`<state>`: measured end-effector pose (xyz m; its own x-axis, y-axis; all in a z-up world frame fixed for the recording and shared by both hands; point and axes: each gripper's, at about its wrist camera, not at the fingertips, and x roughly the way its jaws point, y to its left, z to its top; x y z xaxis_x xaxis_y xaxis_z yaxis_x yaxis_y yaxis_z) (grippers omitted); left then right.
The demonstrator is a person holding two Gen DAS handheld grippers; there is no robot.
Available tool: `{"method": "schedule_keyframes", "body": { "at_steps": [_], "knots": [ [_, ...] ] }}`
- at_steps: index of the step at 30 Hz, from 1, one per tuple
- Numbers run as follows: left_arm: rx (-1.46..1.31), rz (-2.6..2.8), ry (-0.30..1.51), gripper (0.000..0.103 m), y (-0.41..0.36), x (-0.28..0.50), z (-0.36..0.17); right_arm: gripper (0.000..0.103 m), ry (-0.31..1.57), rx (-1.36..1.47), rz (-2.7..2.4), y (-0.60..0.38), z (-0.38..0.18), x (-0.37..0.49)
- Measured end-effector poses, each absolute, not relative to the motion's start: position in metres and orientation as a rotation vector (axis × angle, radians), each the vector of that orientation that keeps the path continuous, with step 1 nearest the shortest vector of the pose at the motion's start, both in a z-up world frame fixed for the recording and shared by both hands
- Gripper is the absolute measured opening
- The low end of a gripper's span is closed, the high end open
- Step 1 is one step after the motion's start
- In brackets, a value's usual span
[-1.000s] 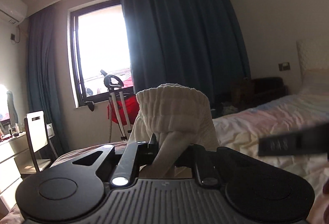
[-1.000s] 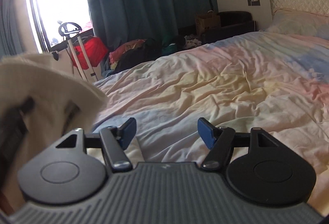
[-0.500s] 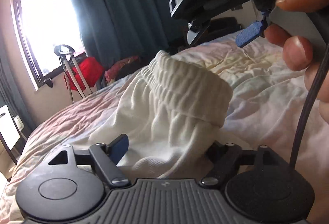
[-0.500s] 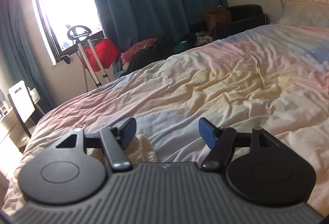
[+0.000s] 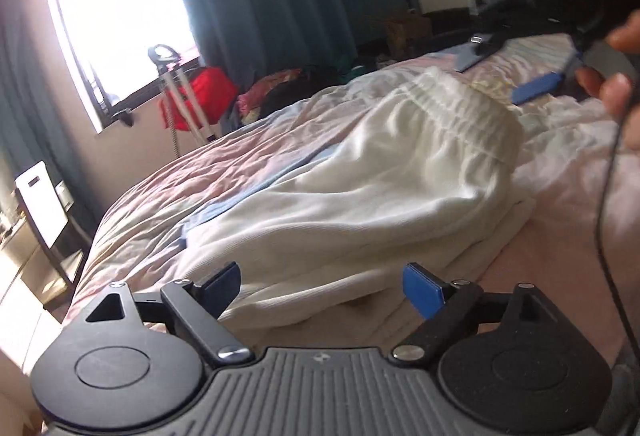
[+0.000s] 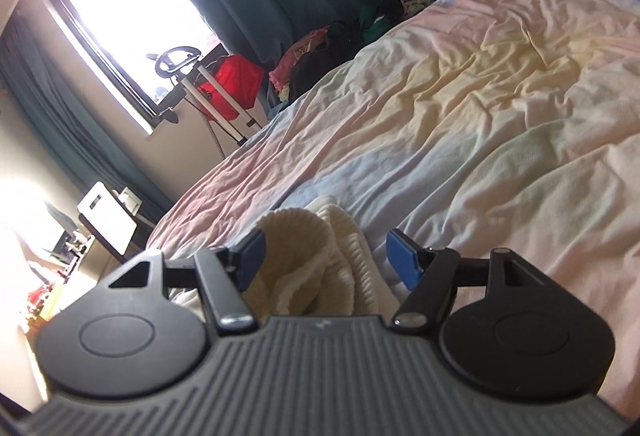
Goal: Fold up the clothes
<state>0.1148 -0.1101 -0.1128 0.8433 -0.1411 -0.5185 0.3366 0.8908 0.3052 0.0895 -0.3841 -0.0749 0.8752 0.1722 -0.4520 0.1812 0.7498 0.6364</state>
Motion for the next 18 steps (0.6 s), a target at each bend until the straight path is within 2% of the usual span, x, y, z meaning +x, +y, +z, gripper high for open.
{"method": "schedule_keyframes", "body": {
  "at_steps": [4,6,15,18],
  "knots": [
    [0.243,-0.150,0.554,0.094,-0.074,0.118,-0.096,0.071,0.573,0.892,0.098,-0.385,-0.087,0.080],
    [0.185,-0.111,0.580,0.095,-0.059,0.112,-0.091,0.078,0.587,0.966,0.144,-0.386,-0.092,0.077],
    [-0.053,0.013,0.610,0.095,-0.014,0.074,-0.076,0.077,0.723,0.773,0.042,-0.357,-0.098,0.084],
    [-0.093,0.006,0.658,0.095,-0.011,0.085,-0.087,0.076,0.708,0.810,-0.011,-0.362,-0.104,0.077]
  ]
}}
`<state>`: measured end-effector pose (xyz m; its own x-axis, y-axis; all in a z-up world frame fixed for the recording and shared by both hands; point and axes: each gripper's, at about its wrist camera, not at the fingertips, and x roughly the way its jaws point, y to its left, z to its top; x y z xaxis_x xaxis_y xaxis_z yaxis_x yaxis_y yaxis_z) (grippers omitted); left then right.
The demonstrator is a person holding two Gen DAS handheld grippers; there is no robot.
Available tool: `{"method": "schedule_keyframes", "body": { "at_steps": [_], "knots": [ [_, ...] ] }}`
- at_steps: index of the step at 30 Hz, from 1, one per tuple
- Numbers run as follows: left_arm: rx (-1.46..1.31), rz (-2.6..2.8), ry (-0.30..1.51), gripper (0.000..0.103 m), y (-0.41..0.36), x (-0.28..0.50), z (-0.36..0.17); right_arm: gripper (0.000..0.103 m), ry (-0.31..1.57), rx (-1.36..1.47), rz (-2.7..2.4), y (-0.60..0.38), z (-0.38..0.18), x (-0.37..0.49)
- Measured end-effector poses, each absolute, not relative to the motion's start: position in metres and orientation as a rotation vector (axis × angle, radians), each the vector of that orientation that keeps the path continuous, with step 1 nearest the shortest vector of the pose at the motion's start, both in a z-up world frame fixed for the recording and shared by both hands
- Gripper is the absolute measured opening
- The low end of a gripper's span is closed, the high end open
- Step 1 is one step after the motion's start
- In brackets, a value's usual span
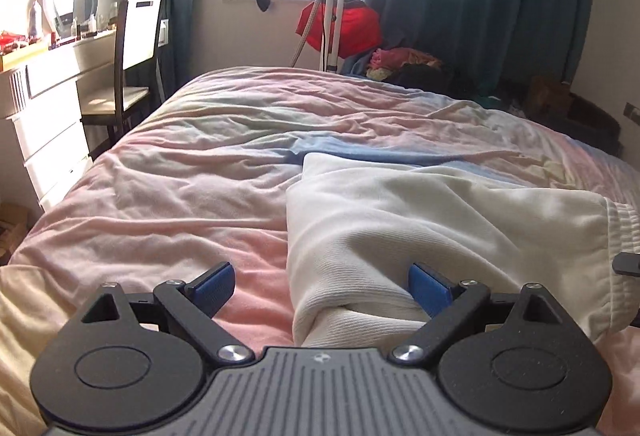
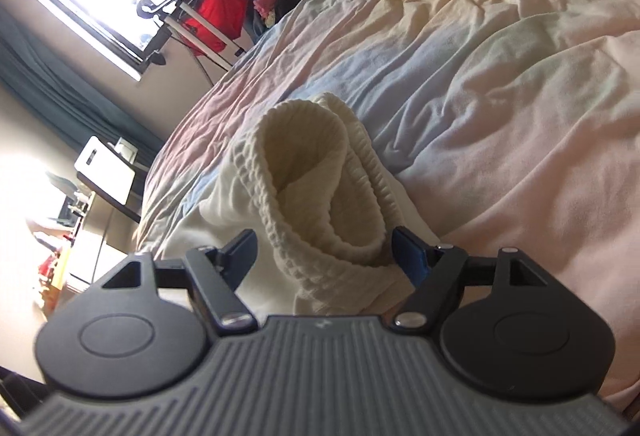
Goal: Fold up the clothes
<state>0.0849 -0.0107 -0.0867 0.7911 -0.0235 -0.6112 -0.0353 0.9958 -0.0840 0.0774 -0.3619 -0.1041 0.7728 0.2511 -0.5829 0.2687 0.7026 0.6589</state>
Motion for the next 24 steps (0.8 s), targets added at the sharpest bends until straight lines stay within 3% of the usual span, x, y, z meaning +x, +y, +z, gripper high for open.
{"method": "schedule_keyframes", "body": {
  "at_steps": [2,10,15,17,19,24],
  "knots": [
    [-0.108,0.008,0.678,0.095,-0.009,0.090,-0.092,0.080,0.698,0.855,-0.059,-0.371,-0.107,0.071],
    [-0.136,0.019,0.712,0.096,-0.004,0.099,-0.103,0.080,0.852,0.945,0.162,-0.353,-0.125,0.075],
    [-0.148,0.021,0.718,0.097,-0.004,0.096,-0.103,0.080,0.753,0.911,0.134,-0.350,-0.118,0.081],
    [-0.153,0.015,0.722,0.097,-0.004,0.094,-0.102,0.071,0.682,0.894,0.095,-0.351,-0.110,0.081],
    [-0.143,0.013,0.720,0.097,-0.006,0.091,-0.102,0.071,0.619,0.844,0.077,-0.349,-0.102,0.081],
    [-0.088,0.006,0.719,0.097,-0.016,0.084,-0.102,0.070,0.735,0.711,0.000,-0.337,-0.112,0.105]
  ]
}}
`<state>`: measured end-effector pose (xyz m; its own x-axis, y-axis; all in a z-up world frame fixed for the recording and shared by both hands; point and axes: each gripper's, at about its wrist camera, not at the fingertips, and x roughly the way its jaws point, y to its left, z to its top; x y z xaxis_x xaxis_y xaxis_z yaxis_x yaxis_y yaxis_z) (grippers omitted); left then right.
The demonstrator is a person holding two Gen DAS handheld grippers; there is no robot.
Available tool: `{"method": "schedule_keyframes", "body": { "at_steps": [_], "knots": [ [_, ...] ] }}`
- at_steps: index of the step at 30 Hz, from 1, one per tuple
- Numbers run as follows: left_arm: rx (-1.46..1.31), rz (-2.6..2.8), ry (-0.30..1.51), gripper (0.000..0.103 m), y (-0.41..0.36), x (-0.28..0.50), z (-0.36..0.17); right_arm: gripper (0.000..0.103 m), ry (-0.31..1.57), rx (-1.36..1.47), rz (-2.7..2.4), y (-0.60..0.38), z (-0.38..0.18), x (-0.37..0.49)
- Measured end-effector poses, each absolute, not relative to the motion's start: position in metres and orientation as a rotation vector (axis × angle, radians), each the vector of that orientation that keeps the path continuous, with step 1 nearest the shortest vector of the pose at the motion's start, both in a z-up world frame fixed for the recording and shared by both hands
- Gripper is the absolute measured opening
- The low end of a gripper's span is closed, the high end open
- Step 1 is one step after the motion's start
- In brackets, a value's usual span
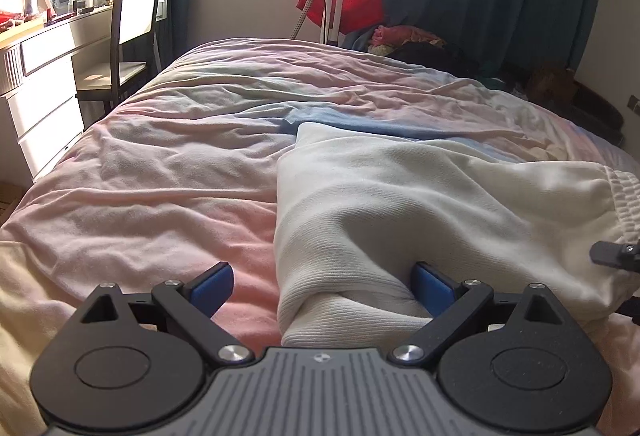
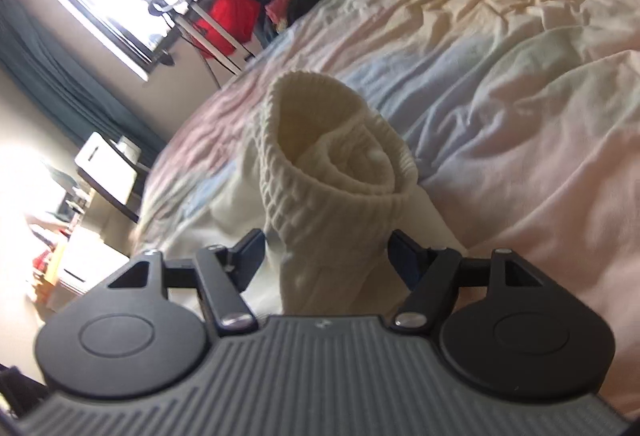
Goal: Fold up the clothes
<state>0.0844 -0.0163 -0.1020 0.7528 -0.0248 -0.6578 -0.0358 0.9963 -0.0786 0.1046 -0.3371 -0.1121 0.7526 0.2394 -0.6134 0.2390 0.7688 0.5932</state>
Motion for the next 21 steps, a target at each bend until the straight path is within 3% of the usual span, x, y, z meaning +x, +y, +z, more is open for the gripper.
{"method": "schedule_keyframes", "body": {
  "at_steps": [2,3,6,12,14,16,19,21],
  "knots": [
    [-0.071,0.006,0.716,0.097,-0.019,0.082,-0.102,0.070,0.730,0.726,-0.010,-0.339,-0.117,0.108],
    [-0.065,0.006,0.714,0.097,-0.020,0.081,-0.102,0.060,0.727,0.734,-0.015,-0.339,-0.119,0.110],
    [-0.064,-0.006,0.704,0.096,-0.021,0.078,-0.101,0.043,0.674,0.642,-0.025,-0.331,-0.103,0.117],
    [-0.161,-0.074,0.638,0.096,-0.014,0.066,-0.090,0.037,0.505,0.565,0.017,-0.340,-0.064,0.124],
    [-0.145,-0.062,0.643,0.097,-0.016,0.067,-0.091,0.037,0.528,0.536,-0.013,-0.348,-0.073,0.125],
    [-0.101,-0.039,0.684,0.098,-0.022,0.072,-0.097,0.038,0.616,0.586,-0.042,-0.359,-0.096,0.130],
    [-0.062,-0.026,0.703,0.098,-0.027,0.074,-0.102,0.054,0.681,0.733,-0.090,-0.374,-0.125,0.127],
    [-0.056,-0.022,0.704,0.098,-0.028,0.074,-0.104,0.082,0.686,0.777,-0.128,-0.378,-0.129,0.123]
  ]
}}
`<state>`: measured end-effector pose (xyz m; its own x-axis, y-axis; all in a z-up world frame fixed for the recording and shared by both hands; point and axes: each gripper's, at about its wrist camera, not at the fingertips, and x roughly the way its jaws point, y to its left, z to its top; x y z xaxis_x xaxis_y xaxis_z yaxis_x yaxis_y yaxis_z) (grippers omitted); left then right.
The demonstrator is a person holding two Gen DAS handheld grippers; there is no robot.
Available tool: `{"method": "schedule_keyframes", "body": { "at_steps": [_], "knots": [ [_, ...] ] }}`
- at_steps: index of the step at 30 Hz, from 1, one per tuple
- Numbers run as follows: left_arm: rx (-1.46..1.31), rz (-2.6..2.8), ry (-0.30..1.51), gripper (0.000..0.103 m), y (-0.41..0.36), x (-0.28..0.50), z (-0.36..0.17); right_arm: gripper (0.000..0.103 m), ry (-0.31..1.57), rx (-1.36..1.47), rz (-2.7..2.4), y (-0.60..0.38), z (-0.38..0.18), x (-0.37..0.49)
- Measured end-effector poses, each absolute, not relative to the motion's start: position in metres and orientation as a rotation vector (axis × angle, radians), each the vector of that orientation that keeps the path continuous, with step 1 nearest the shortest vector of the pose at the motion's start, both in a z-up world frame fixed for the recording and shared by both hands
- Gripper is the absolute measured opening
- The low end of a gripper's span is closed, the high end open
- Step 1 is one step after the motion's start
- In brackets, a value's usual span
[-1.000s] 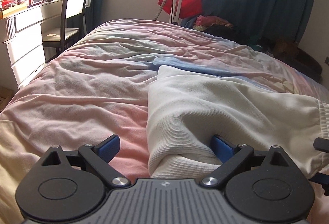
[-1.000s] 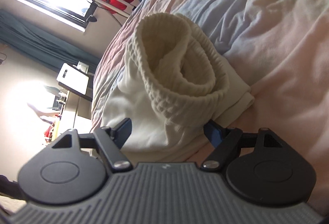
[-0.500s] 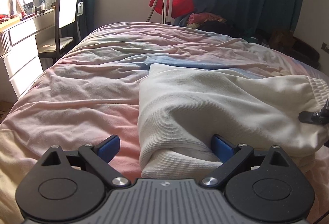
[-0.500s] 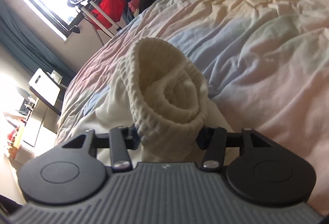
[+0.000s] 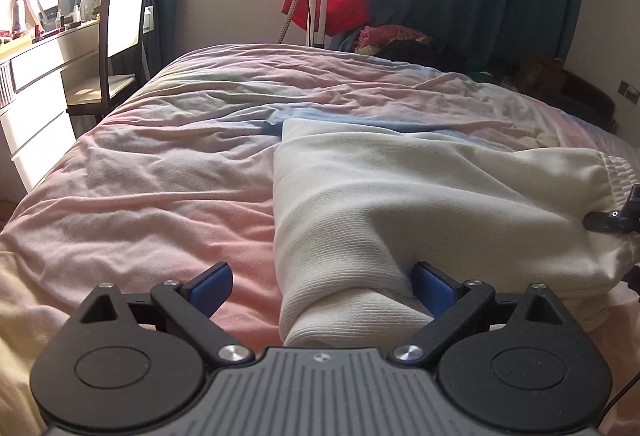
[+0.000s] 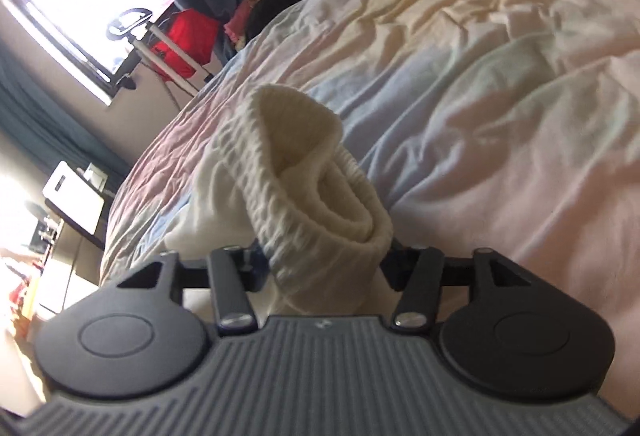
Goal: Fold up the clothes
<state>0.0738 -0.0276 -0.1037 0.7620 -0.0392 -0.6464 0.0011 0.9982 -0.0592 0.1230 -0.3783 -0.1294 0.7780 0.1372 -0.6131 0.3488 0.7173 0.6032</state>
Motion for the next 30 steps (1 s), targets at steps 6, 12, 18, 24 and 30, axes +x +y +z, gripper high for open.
{"method": "schedule_keyframes", "body": {
  "at_steps": [6,12,18,24,30],
  "knots": [
    [-0.152,-0.009,0.752,0.100,-0.010,0.080,-0.108,0.093,0.817,0.762,-0.069,-0.366,-0.154,0.135],
    [-0.272,-0.002,0.799,0.101,0.009,0.087,-0.114,0.103,0.792,0.806,0.033,-0.356,-0.155,0.142],
    [-0.315,0.015,0.807,0.101,0.015,0.089,-0.115,0.098,0.587,0.887,0.261,-0.355,-0.123,0.120],
    [-0.375,-0.019,0.819,0.100,0.019,0.091,-0.116,0.084,0.772,0.708,0.142,-0.337,-0.139,0.142],
    [-0.617,-0.114,0.778,0.103,0.042,0.090,-0.115,0.053,0.782,0.675,0.029,-0.338,-0.141,0.137]
  ]
}}
